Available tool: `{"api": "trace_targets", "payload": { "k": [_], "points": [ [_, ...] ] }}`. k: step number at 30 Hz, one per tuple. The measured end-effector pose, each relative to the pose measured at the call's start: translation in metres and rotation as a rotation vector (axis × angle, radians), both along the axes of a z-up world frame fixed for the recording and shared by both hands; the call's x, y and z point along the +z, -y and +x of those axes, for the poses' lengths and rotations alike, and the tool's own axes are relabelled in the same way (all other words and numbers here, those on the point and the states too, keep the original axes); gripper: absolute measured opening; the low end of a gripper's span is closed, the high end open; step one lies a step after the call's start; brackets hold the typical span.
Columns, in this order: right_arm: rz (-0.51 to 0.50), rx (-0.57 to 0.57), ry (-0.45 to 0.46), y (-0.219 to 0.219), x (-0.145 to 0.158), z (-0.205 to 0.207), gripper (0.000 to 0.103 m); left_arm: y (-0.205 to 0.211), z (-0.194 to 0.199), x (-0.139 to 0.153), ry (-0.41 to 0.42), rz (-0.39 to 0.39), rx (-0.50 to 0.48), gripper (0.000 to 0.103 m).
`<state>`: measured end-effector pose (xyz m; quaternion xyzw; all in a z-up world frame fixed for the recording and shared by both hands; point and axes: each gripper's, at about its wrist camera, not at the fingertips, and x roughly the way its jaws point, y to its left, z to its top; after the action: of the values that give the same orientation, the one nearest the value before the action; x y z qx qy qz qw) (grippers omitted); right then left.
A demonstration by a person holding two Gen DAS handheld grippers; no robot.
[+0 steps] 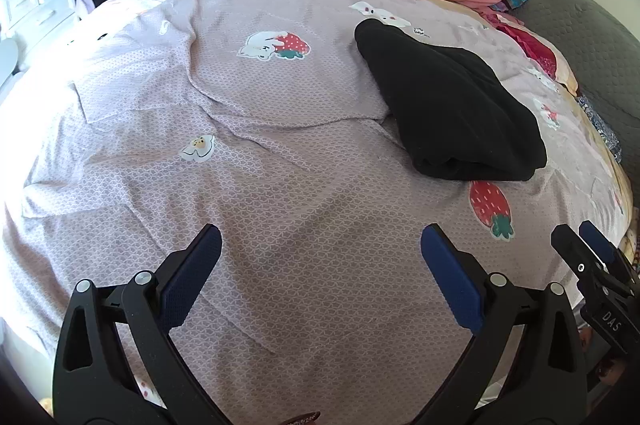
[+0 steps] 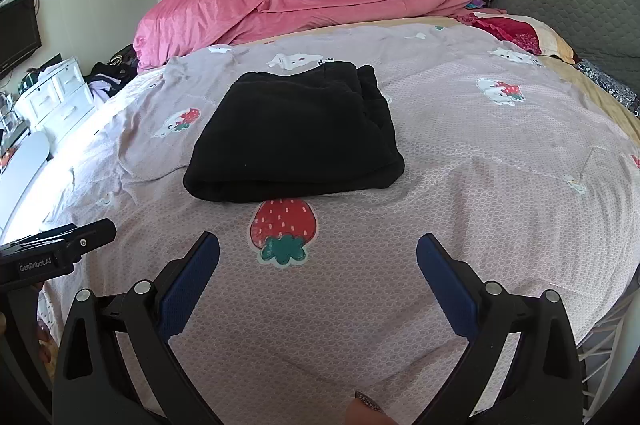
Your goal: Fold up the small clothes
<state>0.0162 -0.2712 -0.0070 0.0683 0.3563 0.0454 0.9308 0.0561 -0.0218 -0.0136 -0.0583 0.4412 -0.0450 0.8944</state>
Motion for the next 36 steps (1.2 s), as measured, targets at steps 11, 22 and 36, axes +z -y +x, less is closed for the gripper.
{"api": "trace_targets", "payload": {
  "k": [11, 22, 36],
  "points": [
    [-0.002, 0.004, -0.004, -0.0019, -0.0005, -0.0008, 0.098, -0.0001, 0.0006, -0.0005, -0.003, 0.002, 0.0, 0.094],
    [-0.004, 0.003, -0.003, -0.0016, -0.0002, -0.002, 0.099, -0.0001, -0.0009, -0.0015, -0.009, 0.005, 0.007, 0.094],
    [-0.013, -0.01, -0.002, 0.0016, 0.0029, -0.003, 0.098, 0.0005, -0.0026, -0.0008, 0.002, 0.004, 0.0, 0.094]
  ]
}}
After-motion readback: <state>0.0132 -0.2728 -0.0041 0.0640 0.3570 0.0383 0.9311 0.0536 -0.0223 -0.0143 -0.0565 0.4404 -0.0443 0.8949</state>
